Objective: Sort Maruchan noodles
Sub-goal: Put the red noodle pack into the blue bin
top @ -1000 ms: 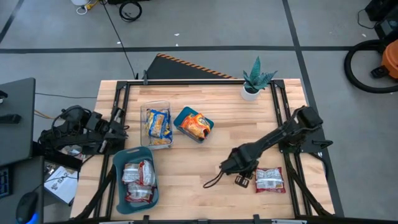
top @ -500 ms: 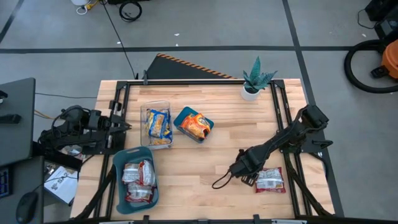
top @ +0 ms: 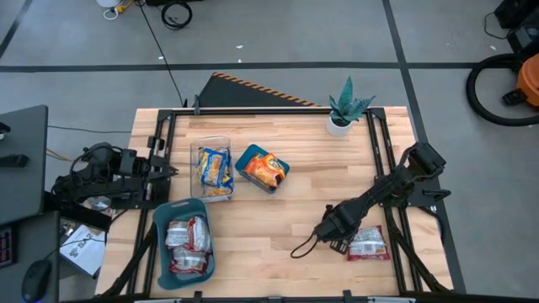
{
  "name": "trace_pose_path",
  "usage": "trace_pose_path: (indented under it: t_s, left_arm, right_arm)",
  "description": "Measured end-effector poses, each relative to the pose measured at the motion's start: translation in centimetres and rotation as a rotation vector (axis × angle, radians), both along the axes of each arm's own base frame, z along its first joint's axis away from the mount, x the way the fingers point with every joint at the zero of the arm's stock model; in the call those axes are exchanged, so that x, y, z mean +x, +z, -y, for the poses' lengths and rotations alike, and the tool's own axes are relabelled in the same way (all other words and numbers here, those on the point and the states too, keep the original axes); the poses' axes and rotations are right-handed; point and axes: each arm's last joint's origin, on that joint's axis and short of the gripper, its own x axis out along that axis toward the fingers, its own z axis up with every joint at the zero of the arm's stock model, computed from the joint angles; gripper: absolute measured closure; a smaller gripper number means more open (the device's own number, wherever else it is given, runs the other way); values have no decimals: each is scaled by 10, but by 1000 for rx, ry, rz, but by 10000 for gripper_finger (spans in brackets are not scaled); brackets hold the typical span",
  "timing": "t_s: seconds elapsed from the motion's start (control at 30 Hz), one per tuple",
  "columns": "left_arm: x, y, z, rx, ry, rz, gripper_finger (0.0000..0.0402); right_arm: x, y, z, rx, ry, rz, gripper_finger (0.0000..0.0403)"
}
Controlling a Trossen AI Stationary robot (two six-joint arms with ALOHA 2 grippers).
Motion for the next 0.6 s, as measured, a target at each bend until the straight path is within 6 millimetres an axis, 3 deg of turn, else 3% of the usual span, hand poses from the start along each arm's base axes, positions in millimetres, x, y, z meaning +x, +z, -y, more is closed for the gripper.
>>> trace_pose_path:
  t_s: [0.1, 0.23, 0.6]
  left_arm:
    - [0, 0, 0, -1, 0, 0, 365]
    - [0, 0, 0, -8, -2, -1, 365]
    - [0, 0, 0, -85, -24, -15, 365]
  right_arm:
    - [3, 2, 1, 6, -8, 7, 391]
    - [20, 15, 3, 0, -31, 80, 377]
    - [87, 85, 14, -39, 35, 487, 391]
